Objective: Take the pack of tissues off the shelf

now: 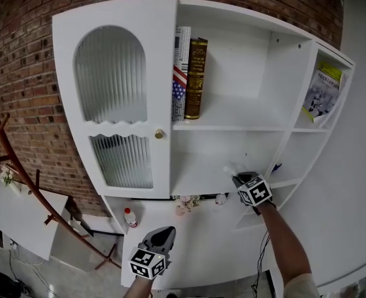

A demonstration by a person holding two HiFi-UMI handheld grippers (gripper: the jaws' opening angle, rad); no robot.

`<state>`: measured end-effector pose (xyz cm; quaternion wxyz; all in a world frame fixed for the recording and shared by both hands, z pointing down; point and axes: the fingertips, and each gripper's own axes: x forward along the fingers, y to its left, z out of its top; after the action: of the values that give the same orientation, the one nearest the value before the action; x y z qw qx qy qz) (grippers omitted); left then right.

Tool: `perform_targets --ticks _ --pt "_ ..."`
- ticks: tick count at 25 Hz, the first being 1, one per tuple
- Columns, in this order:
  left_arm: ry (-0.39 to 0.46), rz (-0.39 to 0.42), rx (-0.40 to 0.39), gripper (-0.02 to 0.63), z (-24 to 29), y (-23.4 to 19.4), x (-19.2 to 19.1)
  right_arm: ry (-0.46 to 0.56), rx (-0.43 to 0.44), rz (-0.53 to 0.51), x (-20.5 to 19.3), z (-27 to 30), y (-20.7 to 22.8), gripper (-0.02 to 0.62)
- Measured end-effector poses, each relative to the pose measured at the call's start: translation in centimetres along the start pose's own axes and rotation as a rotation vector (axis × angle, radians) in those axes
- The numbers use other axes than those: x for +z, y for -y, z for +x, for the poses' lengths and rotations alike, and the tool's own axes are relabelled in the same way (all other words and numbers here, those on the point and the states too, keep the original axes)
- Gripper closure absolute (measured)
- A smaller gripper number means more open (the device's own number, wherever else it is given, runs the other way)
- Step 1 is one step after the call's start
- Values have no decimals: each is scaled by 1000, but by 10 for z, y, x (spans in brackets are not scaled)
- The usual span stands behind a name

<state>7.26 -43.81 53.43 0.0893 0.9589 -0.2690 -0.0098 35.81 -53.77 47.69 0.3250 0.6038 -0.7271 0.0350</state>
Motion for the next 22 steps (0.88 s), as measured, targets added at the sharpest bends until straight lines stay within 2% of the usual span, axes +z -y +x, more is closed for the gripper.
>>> perform_targets --ticks 13,22 --pt "-15 -5 -60 580 -11 3 -8 110 -4 35 -2 -63 -40 545" --pt "-27 -10 -53 580 -13 6 -11 195 -7 59 -12 -101 -56 545"
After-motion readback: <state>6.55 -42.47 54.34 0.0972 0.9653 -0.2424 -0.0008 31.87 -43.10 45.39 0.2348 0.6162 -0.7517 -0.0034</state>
